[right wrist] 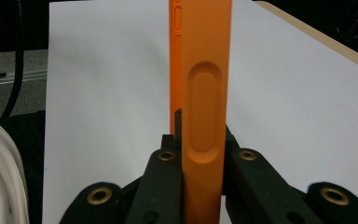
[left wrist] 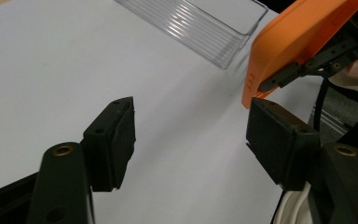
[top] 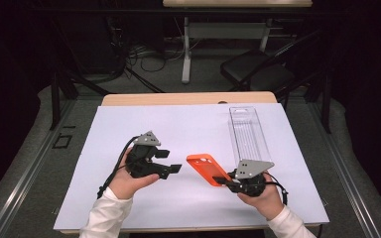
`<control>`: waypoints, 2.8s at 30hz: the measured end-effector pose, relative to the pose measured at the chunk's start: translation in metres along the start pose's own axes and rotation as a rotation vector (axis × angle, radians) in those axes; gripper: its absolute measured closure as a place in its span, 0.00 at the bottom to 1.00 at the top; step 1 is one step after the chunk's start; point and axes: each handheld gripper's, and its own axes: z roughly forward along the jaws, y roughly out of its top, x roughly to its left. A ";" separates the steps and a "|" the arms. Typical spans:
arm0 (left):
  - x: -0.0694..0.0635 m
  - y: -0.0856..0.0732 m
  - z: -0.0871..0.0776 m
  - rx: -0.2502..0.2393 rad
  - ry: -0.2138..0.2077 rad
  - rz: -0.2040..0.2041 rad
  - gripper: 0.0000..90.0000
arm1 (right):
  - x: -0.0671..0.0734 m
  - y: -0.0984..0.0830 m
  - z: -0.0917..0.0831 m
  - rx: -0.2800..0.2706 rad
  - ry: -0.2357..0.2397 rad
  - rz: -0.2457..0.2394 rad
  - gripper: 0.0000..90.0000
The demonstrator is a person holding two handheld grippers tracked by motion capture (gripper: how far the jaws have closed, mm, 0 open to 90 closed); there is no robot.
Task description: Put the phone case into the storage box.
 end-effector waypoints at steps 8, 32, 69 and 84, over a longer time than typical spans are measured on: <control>-0.011 0.001 0.006 -0.011 -0.022 0.038 0.49 | 0.001 -0.002 0.002 0.001 -0.001 0.003 0.96; -0.019 0.001 0.022 -0.054 -0.104 0.068 0.70 | 0.005 -0.003 0.007 0.002 0.008 -0.006 0.96; -0.014 -0.003 0.026 -0.080 -0.174 -0.114 0.90 | 0.008 -0.002 0.008 -0.009 0.035 -0.014 0.96; -0.016 -0.003 0.025 -0.086 -0.166 -0.168 0.91 | 0.008 -0.002 0.008 -0.011 0.045 0.004 0.96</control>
